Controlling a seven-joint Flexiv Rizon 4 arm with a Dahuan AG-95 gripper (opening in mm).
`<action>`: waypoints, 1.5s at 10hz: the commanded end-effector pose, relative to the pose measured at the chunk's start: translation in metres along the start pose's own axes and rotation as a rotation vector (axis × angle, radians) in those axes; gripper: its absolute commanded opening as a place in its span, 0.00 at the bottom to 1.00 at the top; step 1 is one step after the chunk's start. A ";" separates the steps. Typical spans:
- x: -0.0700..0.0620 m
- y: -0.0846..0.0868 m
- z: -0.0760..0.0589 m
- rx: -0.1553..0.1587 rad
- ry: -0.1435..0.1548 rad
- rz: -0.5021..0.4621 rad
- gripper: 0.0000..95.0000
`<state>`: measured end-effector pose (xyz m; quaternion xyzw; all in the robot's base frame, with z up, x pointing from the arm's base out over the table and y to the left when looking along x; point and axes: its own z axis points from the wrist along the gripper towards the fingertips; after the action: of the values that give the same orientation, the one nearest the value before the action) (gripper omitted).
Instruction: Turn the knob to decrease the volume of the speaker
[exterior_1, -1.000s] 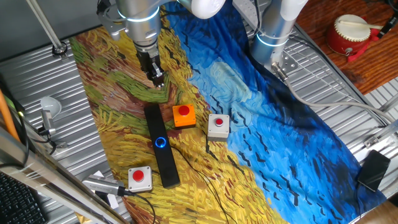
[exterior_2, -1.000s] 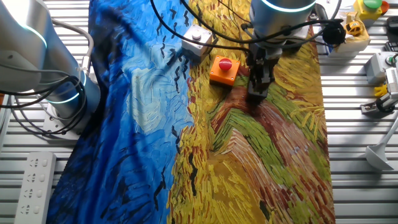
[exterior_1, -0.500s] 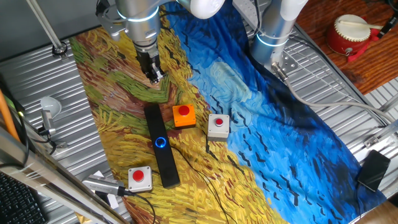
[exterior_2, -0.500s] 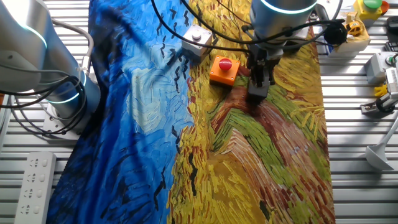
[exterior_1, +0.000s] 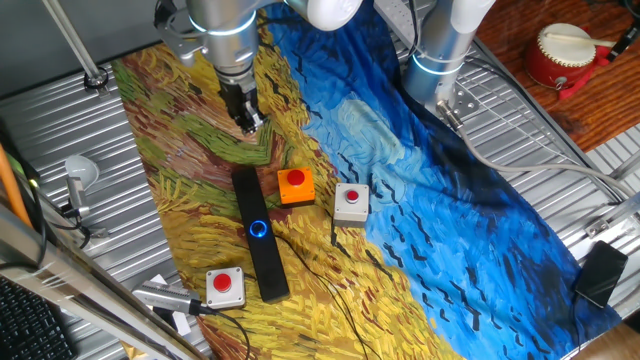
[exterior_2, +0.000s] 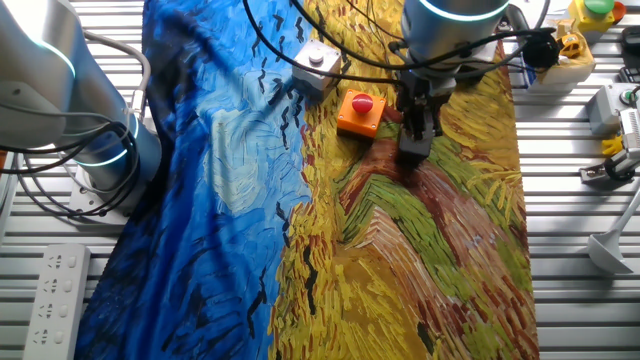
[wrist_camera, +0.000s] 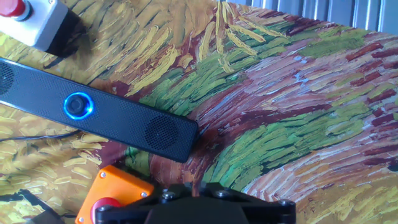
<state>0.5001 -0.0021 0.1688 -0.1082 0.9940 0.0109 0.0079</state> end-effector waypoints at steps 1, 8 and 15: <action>-0.009 -0.005 0.008 -0.019 -0.006 -0.008 0.00; -0.018 -0.013 0.031 -0.007 0.000 -0.067 0.00; -0.013 -0.014 0.032 -0.010 0.007 -0.198 0.00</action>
<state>0.5170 -0.0122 0.1364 -0.2020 0.9793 0.0142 0.0040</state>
